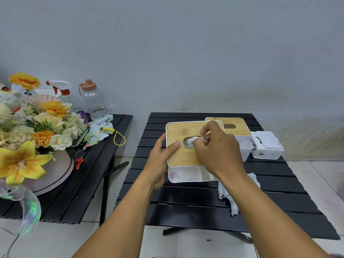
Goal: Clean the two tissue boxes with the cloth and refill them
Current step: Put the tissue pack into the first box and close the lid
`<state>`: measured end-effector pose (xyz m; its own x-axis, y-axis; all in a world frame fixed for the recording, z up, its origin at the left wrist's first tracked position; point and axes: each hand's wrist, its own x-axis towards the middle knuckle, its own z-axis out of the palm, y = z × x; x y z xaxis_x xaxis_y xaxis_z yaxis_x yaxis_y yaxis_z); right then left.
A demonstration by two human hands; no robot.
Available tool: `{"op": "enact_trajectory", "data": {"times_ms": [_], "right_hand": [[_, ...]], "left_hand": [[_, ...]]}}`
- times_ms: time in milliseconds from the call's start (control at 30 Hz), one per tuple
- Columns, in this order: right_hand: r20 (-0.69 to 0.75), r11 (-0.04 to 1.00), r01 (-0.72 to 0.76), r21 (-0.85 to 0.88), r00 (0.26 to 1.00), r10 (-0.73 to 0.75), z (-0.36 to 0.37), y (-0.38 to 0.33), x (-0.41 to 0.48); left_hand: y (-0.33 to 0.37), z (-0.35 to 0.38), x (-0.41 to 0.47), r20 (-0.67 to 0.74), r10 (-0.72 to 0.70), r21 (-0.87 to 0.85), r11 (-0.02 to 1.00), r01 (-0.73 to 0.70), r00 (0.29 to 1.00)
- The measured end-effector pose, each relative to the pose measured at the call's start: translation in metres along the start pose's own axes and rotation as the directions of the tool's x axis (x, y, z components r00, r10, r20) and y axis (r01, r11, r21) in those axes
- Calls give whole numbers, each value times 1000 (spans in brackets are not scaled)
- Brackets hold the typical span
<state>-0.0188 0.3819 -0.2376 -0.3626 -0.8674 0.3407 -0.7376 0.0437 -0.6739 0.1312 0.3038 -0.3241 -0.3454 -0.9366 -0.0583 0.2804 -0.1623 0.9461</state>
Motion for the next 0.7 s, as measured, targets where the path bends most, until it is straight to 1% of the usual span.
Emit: {"op": "enact_trajectory", "data": {"times_ms": [67,133,267,400,500,633,700], "right_hand": [[13,1000,6,-9,1000,-6,1,-2,1],[27,998,20,-53,999,-19,2,-3,3],[112,993,33,-109,993,-21,-1,-2,8],[126,965,113,-235,988,-85,-6,-5,11],[150,948,145,-283,983,-106,-13,-11,12],[92,963,127,-237,990,-107,-21,-20,12],[96,972,124,-201,990,-107,-22,-22,11]], "left_hand": [[0,0,0,3,2,4,1000,-2,1000],[-1,-1,0,11,4,12,1000,-4,1000],[-1,-2,1,11,0,16,1000,0,1000],[0,-3,1,17,-12,-2,1000,12,1000],[0,-4,2,18,-23,-2,1000,24,1000],[-3,-5,2,10,-42,-7,999,42,999],[-2,-5,2,9,-49,-10,999,49,999]]}}
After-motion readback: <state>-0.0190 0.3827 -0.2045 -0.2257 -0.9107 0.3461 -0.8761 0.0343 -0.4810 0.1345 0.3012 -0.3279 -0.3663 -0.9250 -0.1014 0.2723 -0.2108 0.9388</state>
